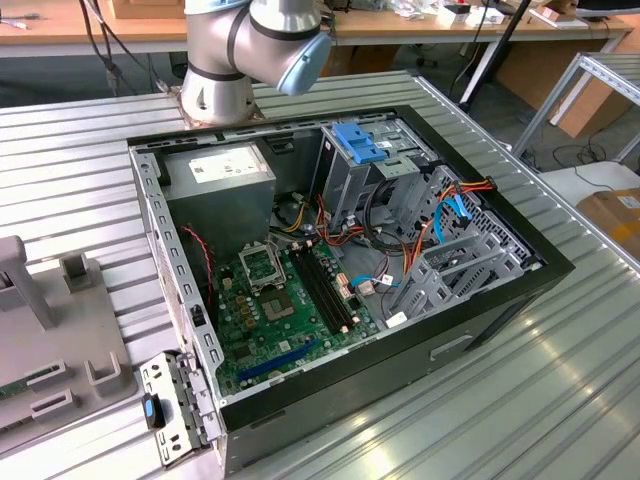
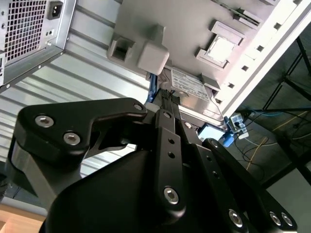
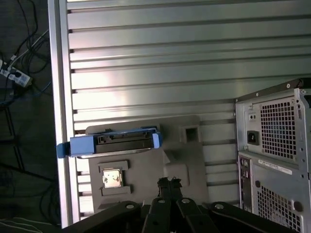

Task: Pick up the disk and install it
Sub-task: 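Reach for the disk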

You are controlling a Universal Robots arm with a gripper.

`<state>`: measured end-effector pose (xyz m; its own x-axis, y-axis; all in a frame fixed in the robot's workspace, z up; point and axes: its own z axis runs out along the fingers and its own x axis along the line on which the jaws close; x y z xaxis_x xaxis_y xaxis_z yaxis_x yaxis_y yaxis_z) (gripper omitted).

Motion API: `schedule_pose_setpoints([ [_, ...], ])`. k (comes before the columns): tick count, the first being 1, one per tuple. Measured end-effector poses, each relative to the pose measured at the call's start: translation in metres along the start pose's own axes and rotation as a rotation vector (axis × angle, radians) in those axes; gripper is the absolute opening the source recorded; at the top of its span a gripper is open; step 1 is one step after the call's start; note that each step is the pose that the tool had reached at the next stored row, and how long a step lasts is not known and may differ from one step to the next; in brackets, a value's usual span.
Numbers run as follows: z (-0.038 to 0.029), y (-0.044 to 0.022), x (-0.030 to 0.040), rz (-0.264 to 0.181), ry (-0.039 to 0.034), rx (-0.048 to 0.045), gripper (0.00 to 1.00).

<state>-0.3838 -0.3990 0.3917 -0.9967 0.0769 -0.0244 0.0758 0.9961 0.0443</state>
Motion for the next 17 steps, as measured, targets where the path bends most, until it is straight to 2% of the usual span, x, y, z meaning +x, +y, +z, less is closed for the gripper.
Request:
schedule_pose_setpoints([
  [6, -0.0002, -0.0011, 0.0149, 0.000, -0.0001, 0.0000, 0.11],
  [11, -0.0006, -0.0029, 0.0374, 0.001, -0.0001, -0.0001, 0.11],
  [15, -0.0007, -0.0039, 0.0504, 0.001, -0.0002, -0.0001, 0.11],
  [17, -0.0007, -0.0041, 0.0541, 0.001, -0.0001, 0.0000, 0.11],
])
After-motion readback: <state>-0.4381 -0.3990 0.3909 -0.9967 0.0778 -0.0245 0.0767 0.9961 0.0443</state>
